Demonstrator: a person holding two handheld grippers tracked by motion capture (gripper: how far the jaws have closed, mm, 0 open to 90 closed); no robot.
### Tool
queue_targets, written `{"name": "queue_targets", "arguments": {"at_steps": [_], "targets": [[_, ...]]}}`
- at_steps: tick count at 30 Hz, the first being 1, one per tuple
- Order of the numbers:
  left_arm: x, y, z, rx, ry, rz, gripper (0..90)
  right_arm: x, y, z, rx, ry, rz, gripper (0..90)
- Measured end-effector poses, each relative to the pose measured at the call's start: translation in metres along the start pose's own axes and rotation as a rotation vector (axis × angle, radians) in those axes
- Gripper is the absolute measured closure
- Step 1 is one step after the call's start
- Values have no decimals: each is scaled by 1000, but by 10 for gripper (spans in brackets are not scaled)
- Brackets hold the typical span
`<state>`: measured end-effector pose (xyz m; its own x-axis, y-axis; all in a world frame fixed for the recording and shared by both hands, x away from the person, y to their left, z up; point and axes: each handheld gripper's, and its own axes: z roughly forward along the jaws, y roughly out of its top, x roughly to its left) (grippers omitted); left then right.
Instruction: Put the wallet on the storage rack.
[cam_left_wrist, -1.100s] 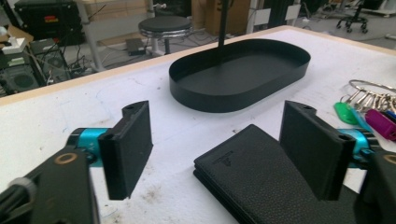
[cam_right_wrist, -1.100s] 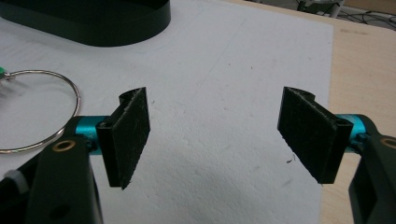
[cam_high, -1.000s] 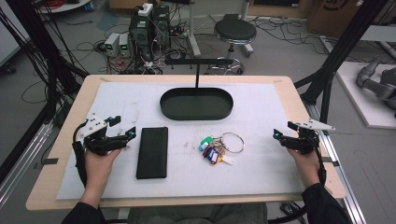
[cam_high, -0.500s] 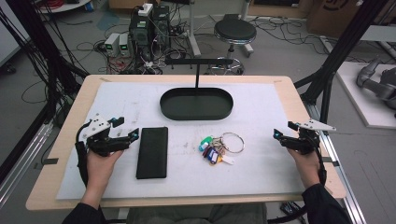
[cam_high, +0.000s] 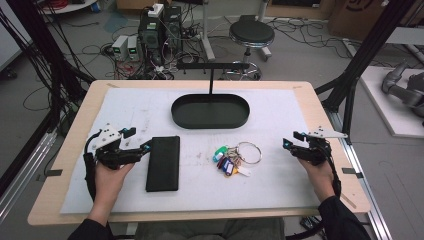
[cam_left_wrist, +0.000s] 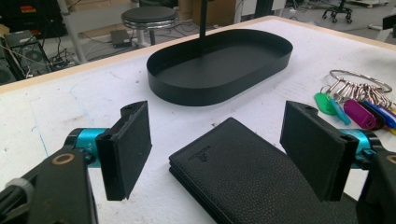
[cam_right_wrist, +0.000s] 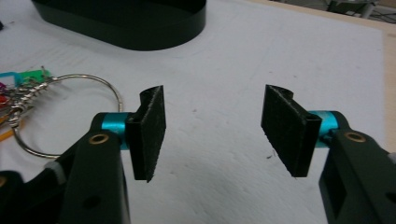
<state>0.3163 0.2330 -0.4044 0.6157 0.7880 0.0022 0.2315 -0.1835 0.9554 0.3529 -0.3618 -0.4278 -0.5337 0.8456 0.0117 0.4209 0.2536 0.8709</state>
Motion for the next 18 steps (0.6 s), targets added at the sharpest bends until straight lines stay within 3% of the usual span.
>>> {"name": "queue_targets", "arguments": {"at_steps": [6, 10, 16, 18], "targets": [[0, -2, -2, 3, 3, -2, 246, 13, 4, 15, 38, 46, 14, 540], [-1, -3, -3, 7, 0, -3, 246, 29, 6, 32, 107, 92, 11, 623], [-1, -4, -5, 8, -1, -8, 246, 43, 7, 48, 178, 109, -4, 697], [-1, -4, -6, 6, -3, -10, 246, 52, 8, 55, 219, 104, -32, 723]]}}
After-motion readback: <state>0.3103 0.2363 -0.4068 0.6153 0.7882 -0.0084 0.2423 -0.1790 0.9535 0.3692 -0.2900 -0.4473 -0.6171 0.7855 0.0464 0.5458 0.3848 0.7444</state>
